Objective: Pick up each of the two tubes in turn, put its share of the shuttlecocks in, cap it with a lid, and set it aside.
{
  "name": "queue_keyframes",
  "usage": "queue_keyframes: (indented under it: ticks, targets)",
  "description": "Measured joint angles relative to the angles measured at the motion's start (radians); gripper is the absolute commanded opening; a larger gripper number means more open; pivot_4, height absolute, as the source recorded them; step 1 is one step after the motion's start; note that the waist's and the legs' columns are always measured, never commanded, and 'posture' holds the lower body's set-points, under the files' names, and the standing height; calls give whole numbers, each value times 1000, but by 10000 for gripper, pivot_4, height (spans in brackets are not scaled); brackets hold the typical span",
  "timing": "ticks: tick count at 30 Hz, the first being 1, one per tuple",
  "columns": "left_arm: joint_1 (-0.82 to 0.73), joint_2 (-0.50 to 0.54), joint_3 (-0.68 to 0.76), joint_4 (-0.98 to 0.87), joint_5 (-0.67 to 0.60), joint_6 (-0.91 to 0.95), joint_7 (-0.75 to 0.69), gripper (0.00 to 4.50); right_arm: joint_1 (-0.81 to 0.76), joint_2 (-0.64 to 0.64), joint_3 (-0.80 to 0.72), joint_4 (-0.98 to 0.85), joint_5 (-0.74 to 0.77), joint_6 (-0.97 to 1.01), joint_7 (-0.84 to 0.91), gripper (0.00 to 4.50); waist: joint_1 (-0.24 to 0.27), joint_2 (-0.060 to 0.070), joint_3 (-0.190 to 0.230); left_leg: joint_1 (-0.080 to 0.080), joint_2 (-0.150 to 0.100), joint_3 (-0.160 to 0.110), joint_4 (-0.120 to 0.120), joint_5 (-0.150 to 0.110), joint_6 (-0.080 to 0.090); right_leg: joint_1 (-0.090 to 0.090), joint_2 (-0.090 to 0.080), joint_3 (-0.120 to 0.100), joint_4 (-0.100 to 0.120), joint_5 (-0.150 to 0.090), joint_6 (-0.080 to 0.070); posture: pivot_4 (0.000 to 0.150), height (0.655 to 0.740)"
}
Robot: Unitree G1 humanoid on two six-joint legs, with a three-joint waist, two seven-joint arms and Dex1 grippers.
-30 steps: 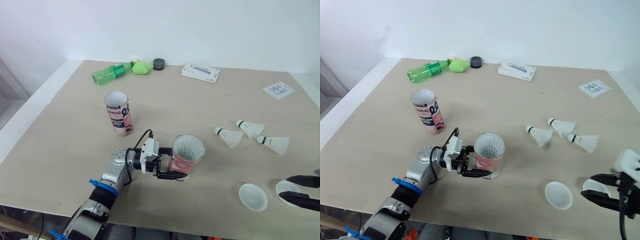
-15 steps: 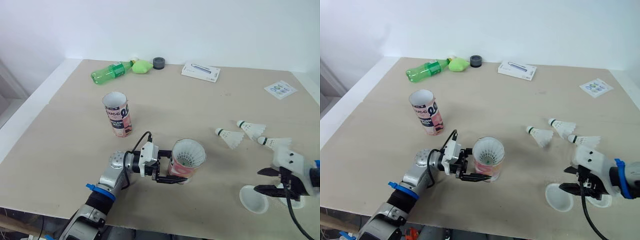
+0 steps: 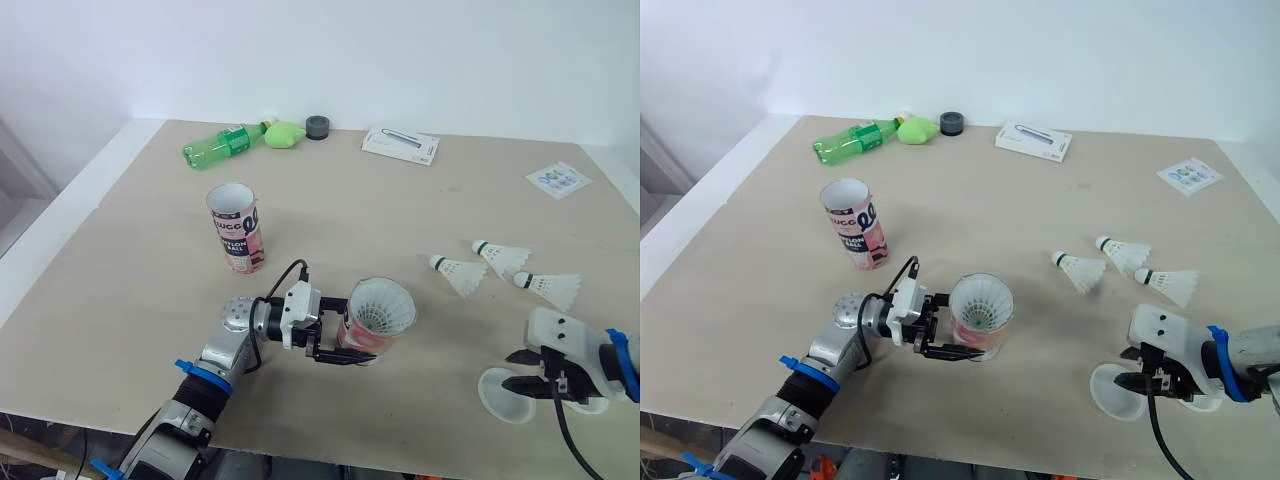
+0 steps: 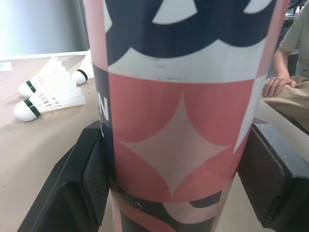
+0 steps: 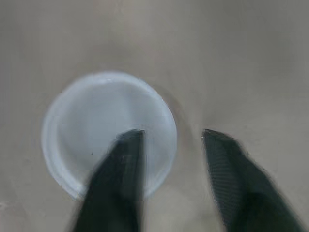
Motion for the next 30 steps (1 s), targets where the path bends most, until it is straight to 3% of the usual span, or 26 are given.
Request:
queue_keyframes:
  ticks: [1,2,13,19,22,26,27,29,30]
  targets:
    - [-2,1,0,1,0,0,0,32649,-1,0,0,2,-3,-5,1,1764,0,0,0,0,0,0,0,0,0,0,0,0,0,0,0,1500,7294]
    - [-2,1,-1,1,0,0,0,32649,-4,0,0,4,-4,-7,3,425,0,0,0,0,0,0,0,0,0,0,0,0,0,0,0,1500,7294]
    - [-26,0,-5,27,0,0,0,32649,-47,0,5,12,8,-10,25,425,0,0,0,0,0,0,2,0,0,1,0,0,0,1,1,1500,7294]
    - [-39,-4,-5,47,-1,1,0,32649,-149,-11,-98,-59,174,110,94,425,0,0,0,1,0,0,2,2,1,1,0,0,0,2,2,1500,7294]
    - [-56,-7,-1,62,-3,14,0,32649,-243,-47,-147,-106,277,155,139,425,0,2,0,0,0,1,2,2,2,1,-1,1,0,3,2,1500,7294]
    - [-77,-20,1,98,0,4,0,32649,-521,-126,-108,-117,431,197,155,425,-3,4,1,0,0,2,2,4,3,0,-1,1,0,5,2,1500,7294]
    - [-77,-23,1,103,0,-1,0,32649,-572,-134,-83,-116,445,199,157,425,-3,3,1,0,0,1,2,4,3,0,-1,0,-1,4,-1,1500,7294]
    - [-107,-57,0,150,8,-4,5,32649,-852,-137,123,-93,484,205,197,425,1,3,1,-3,0,2,2,4,4,-1,-2,-1,-7,6,-2,1500,7294]
    - [-109,-61,0,153,9,-5,5,32649,-881,-134,147,-86,484,205,203,425,1,2,1,-4,1,3,2,4,4,-1,-3,0,-9,7,-1,1500,7294]
